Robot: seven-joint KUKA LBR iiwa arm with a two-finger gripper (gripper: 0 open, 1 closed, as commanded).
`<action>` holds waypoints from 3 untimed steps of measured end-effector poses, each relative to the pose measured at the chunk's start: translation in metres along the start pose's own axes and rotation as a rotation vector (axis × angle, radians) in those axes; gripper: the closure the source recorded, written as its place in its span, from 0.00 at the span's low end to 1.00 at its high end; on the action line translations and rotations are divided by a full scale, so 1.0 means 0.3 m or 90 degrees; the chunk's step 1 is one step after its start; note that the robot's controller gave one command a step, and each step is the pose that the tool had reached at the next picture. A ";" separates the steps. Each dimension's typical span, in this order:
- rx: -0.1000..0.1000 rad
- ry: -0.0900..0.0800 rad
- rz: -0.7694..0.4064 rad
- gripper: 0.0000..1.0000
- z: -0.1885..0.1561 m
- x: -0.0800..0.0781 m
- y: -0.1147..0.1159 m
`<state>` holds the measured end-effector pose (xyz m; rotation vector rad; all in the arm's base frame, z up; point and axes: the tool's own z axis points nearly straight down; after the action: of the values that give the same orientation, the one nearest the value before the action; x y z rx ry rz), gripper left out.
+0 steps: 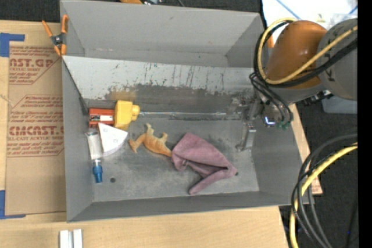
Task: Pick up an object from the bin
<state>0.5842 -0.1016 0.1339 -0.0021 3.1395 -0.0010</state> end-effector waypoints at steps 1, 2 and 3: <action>-0.002 0.003 -0.014 0.00 0.225 0.088 0.123; 0.001 -0.009 -0.002 0.00 0.212 0.070 0.173; 0.001 -0.005 -0.239 0.00 0.202 0.102 0.172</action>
Offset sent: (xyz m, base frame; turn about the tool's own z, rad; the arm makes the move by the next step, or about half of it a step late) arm -0.0217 0.0503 -0.0639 -0.0022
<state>0.5535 -0.0501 0.0732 -0.5864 3.0760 -0.0031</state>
